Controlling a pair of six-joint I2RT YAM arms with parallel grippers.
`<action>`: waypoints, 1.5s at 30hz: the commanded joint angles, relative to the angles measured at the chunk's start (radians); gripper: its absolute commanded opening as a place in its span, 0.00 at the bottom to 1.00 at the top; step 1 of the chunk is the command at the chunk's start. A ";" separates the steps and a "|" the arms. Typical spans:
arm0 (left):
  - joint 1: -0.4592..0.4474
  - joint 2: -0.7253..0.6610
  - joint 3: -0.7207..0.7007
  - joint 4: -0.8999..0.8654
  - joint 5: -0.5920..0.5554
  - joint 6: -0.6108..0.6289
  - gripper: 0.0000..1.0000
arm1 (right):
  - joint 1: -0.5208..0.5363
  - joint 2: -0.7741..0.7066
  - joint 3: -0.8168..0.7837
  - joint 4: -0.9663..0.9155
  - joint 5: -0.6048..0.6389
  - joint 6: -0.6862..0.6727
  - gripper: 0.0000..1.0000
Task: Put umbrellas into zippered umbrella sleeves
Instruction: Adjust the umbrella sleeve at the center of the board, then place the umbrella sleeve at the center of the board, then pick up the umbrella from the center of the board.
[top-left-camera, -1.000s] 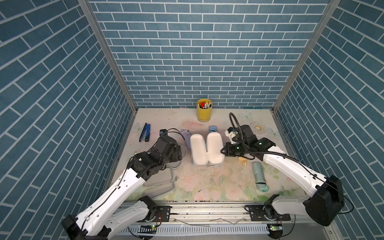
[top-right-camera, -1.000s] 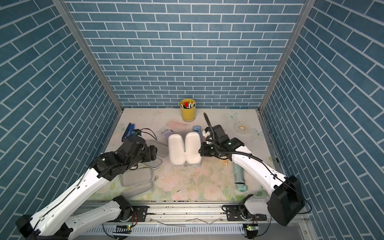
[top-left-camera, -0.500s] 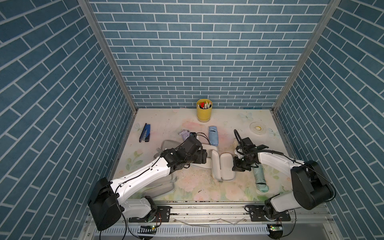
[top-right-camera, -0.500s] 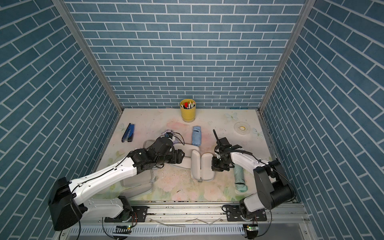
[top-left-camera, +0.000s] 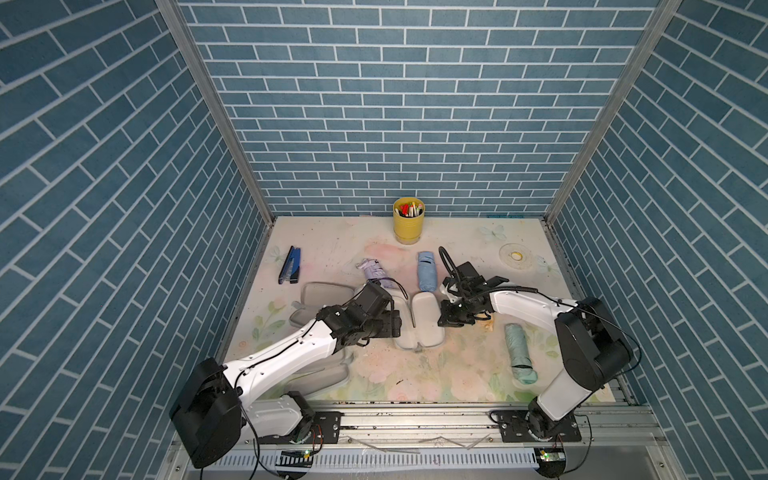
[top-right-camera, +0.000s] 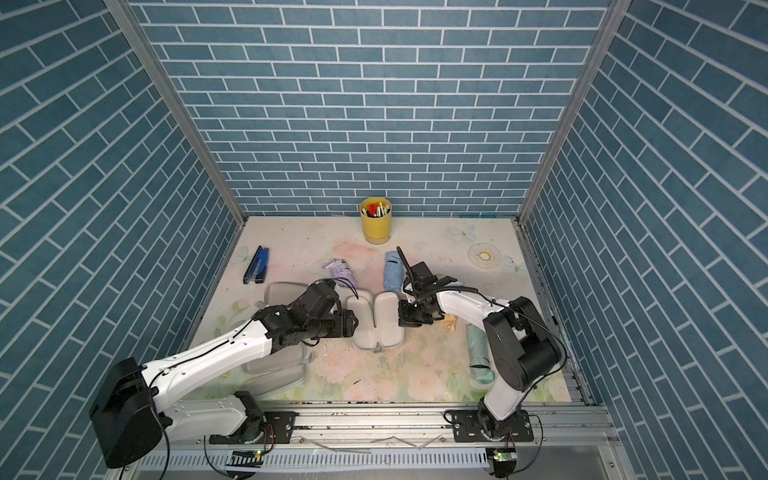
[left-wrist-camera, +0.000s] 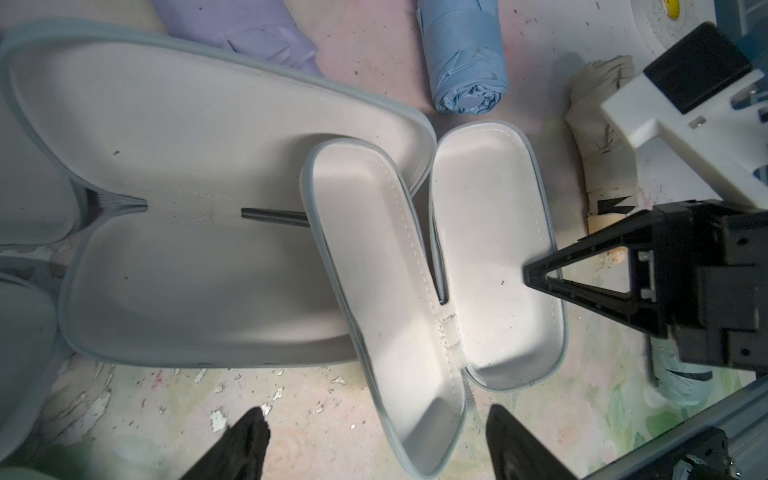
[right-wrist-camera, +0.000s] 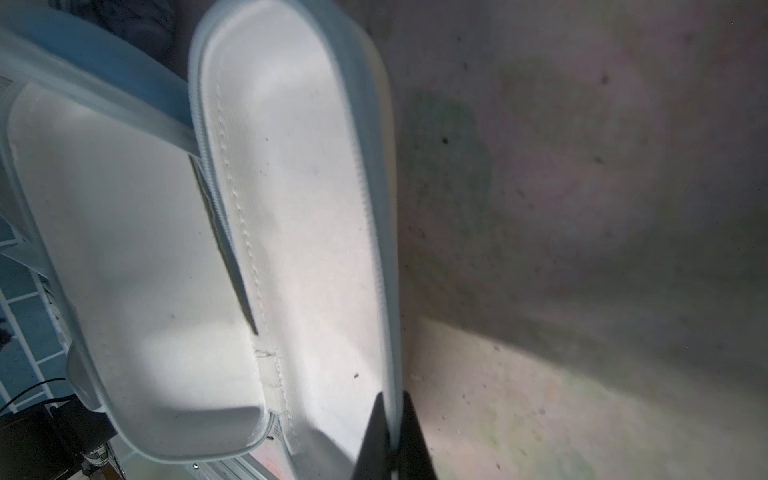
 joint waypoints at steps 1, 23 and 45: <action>0.003 0.059 -0.007 0.064 0.055 -0.006 0.83 | -0.064 -0.114 -0.084 -0.122 0.000 -0.039 0.00; -0.104 0.304 0.089 0.165 0.119 -0.058 0.81 | -0.251 0.214 0.403 -0.392 0.558 -0.247 0.82; -0.112 0.428 0.001 0.477 0.171 -0.275 0.42 | -0.172 -0.052 0.403 -0.268 0.416 -0.120 0.14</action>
